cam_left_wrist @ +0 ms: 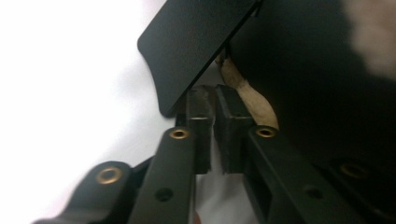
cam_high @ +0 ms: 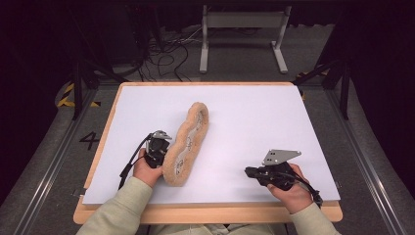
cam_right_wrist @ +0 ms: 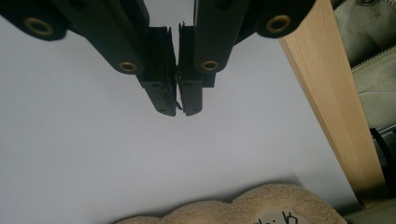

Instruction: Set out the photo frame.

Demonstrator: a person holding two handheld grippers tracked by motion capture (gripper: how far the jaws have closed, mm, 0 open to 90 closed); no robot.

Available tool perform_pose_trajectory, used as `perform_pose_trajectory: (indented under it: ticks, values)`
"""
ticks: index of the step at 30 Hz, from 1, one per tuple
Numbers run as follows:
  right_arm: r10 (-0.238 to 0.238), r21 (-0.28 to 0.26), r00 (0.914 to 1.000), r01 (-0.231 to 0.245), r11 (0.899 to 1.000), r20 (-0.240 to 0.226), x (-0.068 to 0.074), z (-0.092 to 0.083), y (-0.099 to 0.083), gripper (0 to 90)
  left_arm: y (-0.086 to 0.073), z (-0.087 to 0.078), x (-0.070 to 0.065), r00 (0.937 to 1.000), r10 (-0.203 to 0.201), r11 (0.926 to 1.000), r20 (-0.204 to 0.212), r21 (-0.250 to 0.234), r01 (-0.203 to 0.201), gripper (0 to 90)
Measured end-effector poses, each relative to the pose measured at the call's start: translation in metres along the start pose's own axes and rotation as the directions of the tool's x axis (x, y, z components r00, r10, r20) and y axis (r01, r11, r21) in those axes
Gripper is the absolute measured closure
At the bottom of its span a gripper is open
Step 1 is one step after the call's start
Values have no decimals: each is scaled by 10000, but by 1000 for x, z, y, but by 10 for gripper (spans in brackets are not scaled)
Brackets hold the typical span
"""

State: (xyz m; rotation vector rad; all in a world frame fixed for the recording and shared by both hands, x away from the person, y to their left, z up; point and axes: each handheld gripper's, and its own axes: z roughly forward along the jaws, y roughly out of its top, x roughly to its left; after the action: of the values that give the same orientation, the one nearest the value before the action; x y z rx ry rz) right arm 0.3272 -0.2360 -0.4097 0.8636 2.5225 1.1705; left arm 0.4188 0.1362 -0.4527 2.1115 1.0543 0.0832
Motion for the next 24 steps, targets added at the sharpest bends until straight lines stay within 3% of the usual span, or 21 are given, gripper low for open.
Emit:
perform_pose_trajectory:
  ticks: [2, 5, 9, 10, 17, 24]
  values:
    - [-6, -14, 10000, 6, 10000, -6, 0, 0, 0, 858, -3, -10, 0, 9995, 86, 10000, -319, -37, -88, 808]
    - [-41, -59, 10000, 41, 10000, -54, -1, 1, 2, 854, -10, -23, 2, 9970, -100, 9997, -765, -237, 82, 745]
    - [-84, -82, 9999, 83, 9999, -123, -2, 4, 5, 850, -23, -45, 6, 9921, -637, 9969, -1079, -532, 582, 706]
    - [-95, -80, 9999, 94, 9999, -136, -2, 5, 6, 849, -28, -57, 6, 9887, -932, 9927, -1172, -877, 832, 705]
    - [-166, -11, 9996, 166, 9999, -235, -2, 12, 9, 843, -41, -85, 2, 9848, -1375, 9784, -1058, -1696, 1184, 700]
    - [-155, 1, 9996, 155, 9999, -234, -2, 13, 9, 835, -45, -103, -17, 9889, -1110, 9624, -991, -2590, 820, 683]
